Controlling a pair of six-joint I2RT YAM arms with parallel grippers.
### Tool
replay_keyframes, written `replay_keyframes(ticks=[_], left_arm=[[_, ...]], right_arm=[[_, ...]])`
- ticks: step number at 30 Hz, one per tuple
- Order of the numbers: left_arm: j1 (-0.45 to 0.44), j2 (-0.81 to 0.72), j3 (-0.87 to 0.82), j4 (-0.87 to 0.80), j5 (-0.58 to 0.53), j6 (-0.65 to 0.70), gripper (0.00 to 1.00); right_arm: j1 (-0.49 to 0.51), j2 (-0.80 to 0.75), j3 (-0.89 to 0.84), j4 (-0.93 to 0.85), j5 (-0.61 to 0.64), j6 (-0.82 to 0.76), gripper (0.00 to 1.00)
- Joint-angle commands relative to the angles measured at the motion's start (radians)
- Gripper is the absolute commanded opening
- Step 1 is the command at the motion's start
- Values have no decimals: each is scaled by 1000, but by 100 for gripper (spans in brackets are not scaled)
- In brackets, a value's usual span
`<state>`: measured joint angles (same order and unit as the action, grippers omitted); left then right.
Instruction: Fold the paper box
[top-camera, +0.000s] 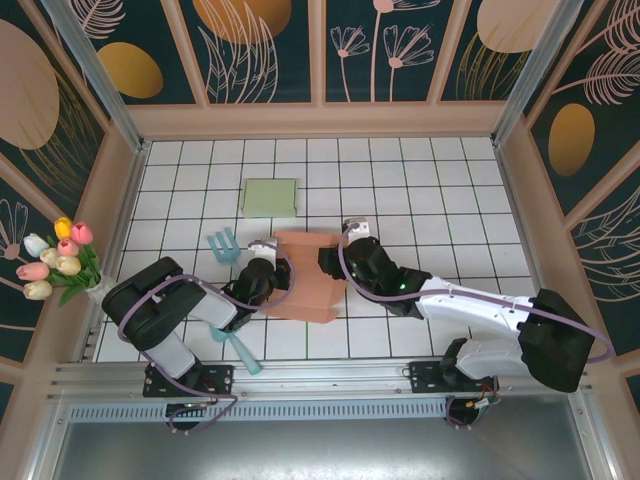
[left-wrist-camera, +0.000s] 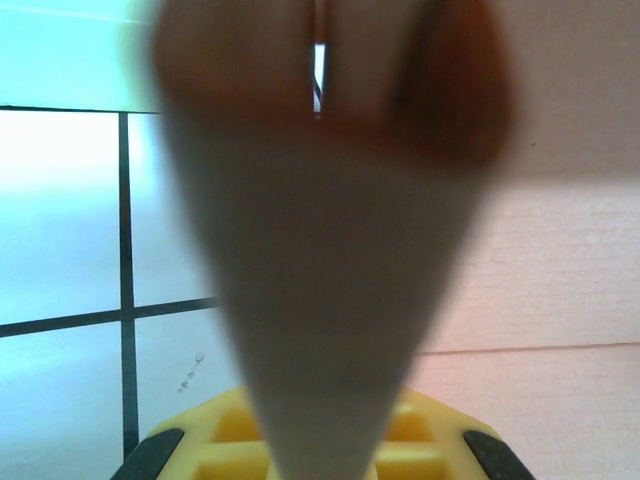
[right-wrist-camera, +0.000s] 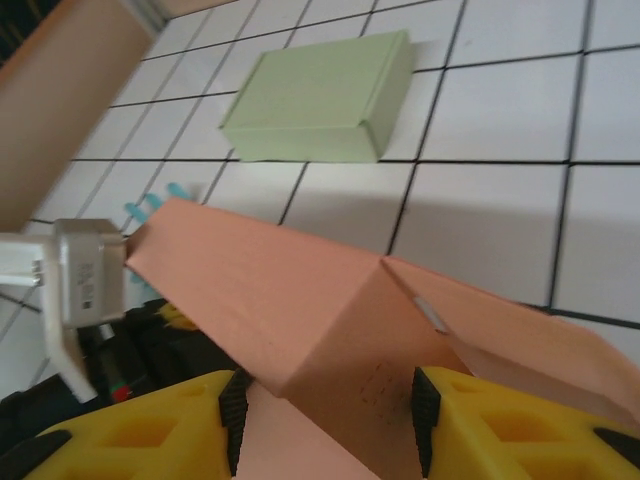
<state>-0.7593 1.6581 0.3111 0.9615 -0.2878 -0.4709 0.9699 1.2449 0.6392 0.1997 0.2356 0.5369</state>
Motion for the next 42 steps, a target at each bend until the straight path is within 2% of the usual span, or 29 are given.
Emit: replay_keyframes(ticks=[1, 15, 22, 29, 37, 42], left_arm=[[-4, 22, 22, 59, 31, -36, 0], [-4, 111, 42, 105, 88, -54, 0], [-5, 126, 46, 104, 86, -66, 0], [-4, 119, 77, 6, -19, -68, 0], [-4, 119, 88, -23, -98, -28, 0], [-4, 121, 75, 2, -87, 27, 0]], right_arm=[[-27, 20, -31, 141, -147, 49, 49], [-58, 32, -101, 381, -279, -10, 50], [-73, -21, -176, 477, -301, -33, 50], [-38, -96, -112, 117, -85, -78, 49], [57, -242, -120, -147, 105, -135, 50], [46, -317, -49, -336, 223, -218, 52]])
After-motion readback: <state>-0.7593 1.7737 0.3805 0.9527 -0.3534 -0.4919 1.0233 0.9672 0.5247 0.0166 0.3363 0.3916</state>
